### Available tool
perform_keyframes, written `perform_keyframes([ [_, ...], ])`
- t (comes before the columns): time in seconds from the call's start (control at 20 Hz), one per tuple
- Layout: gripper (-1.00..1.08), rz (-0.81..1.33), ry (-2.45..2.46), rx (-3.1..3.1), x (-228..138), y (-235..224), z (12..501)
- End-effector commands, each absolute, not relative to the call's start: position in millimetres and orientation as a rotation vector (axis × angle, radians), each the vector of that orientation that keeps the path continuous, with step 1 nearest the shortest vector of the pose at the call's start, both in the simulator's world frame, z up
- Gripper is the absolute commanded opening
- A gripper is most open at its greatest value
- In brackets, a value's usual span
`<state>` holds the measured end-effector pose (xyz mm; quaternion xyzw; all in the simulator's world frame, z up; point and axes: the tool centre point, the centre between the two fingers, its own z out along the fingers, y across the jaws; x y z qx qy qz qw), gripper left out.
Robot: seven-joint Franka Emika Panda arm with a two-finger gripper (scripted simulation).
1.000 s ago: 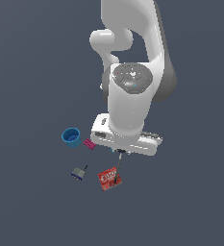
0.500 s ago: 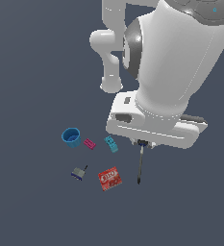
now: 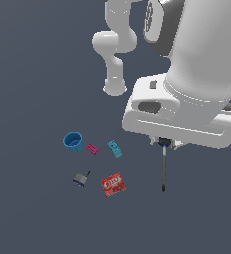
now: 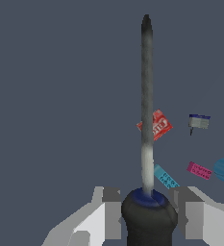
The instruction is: Pick up a designated object from a clutter of objects.
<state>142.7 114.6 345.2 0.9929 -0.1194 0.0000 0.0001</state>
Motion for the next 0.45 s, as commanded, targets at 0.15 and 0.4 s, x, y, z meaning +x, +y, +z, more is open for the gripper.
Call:
perform_keyframes([
  [0.15, -1.0, 0.0, -0.376, 3.119, 146.7, 120.5, 356.5],
  [0.4, -1.0, 0.0, -0.376, 3.119, 147.9, 121.8, 358.9],
])
